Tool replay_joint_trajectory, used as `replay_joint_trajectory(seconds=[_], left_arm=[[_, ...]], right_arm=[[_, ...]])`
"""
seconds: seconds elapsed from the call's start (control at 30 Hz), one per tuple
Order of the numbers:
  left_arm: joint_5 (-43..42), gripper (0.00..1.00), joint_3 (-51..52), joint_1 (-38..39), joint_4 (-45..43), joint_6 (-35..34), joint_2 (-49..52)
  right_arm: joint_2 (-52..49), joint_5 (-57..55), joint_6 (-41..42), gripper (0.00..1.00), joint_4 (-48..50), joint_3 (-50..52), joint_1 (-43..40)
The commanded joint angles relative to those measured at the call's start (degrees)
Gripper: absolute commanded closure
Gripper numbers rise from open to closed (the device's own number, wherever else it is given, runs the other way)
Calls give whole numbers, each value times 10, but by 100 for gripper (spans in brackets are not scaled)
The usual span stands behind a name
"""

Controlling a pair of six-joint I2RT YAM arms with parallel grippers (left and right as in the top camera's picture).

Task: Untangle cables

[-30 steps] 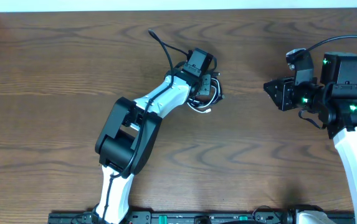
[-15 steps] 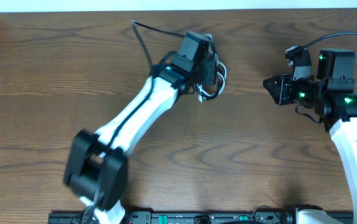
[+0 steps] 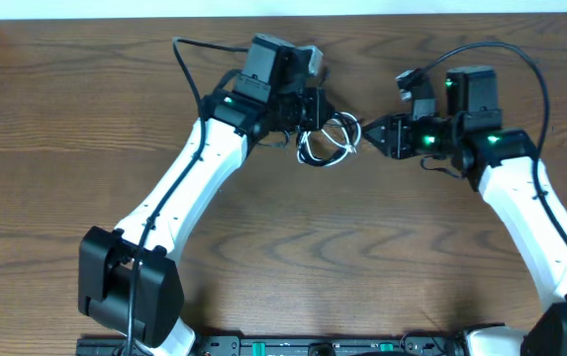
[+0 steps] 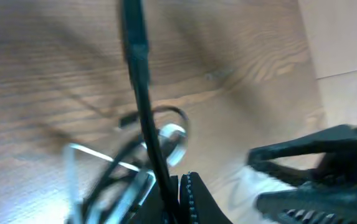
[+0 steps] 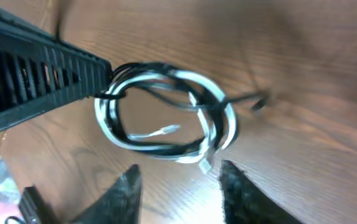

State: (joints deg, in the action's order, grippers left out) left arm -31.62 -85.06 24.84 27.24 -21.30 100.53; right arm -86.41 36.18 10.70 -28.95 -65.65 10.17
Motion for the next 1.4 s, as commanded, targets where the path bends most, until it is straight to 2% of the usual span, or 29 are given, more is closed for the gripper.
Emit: replay_joint_trajectory(seconds=[0.0,0.13,0.27,0.37,0.53,0.6,0.63,0.67,0.7,0.73,0.77,0.83,0.93,1.0,1.1,1.17,1.27,1.37], left_arm=[[-69,93,-4,-18,1,-33,-1],[-57,92,-4,-19,-2,-39,-1],[41,93,-4,-18,23,-39,2],[92,92,-3,-3,57,-5,18],[127,93,-2,46,70,43,58],[174,93,-2,71,71,48,78],[196,91,-2,81,70,51,87],[222,83,-2,92,71,52,97],[240,67,-2,100,71,57,105],[251,58,-2,106,71,68,110],[261,43,-2,114,72,90,117],[280,32,-2,124,77,133,119],[297,29,-3,129,88,172,107],[297,29,-3,129,97,179,78],[290,29,-3,130,102,224,29],[268,28,-3,132,106,286,-4],[265,29,-3,139,118,333,-17],[278,29,-2,136,138,307,-13]], right_arm=[[-17,9,22,55,12,-10,13],[-23,9,31,48,24,-10,20],[-23,-29,52,39,16,-10,13],[-23,-84,76,36,-11,-10,-13],[-23,-90,77,34,-46,-10,-78],[-23,-86,77,34,-62,-10,-108],[-23,-86,76,33,-68,-10,-118],[-23,-86,75,33,-75,-10,-129],[-23,-86,72,33,-81,-10,-136],[-23,-86,67,32,-85,-10,-140],[-23,-86,63,32,-87,-10,-143],[-23,-86,59,30,-89,-10,-143],[-23,-87,59,28,-87,-10,-143],[-23,-89,53,27,-88,-10,-143],[-23,-89,51,26,-88,-10,-143],[-23,-89,50,25,-87,-10,-143],[-23,-89,49,25,-86,-10,-143],[-23,-89,45,24,-88,-10,-143]])
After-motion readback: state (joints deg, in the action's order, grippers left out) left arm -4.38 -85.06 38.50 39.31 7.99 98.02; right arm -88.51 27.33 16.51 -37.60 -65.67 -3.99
